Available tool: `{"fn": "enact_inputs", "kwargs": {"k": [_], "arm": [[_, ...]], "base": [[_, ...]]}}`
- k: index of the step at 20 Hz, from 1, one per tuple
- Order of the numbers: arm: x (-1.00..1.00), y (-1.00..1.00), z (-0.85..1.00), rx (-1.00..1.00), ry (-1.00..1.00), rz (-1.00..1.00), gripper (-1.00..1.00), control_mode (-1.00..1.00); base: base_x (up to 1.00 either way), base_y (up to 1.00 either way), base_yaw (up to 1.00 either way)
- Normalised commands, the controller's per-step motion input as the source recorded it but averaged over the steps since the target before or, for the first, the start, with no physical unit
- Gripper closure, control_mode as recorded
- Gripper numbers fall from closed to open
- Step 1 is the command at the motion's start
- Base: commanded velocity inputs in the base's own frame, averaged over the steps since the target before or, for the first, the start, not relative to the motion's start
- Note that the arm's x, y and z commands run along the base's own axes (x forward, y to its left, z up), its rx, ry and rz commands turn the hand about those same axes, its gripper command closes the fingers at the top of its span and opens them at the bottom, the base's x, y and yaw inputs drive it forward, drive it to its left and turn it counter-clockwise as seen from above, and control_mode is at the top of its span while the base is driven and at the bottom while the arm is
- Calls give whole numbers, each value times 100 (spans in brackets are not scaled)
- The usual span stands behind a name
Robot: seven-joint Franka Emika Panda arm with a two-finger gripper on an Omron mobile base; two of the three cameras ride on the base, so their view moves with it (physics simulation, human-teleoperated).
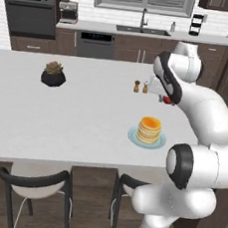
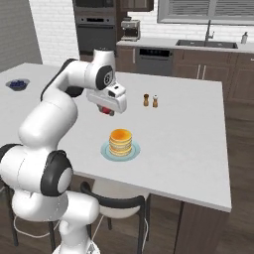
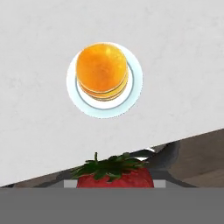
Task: Take the strawberry from the fridge and place it on top of the pancake, located on the dining counter.
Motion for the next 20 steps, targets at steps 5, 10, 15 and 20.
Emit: {"fn": "enact_inputs", "kwargs": {"k": [5, 10, 15, 20], "arm": [[38, 0, -57, 0, 10, 0, 100, -100], [60, -3, -66, 0, 5, 0, 100, -100], [48, -21, -54, 0, 0, 0, 100, -100], [55, -27, -40, 0, 0, 0, 100, -100]], "base": [[0, 0, 0], [0, 0, 0], [0, 0, 0], [0, 0, 0]]}}
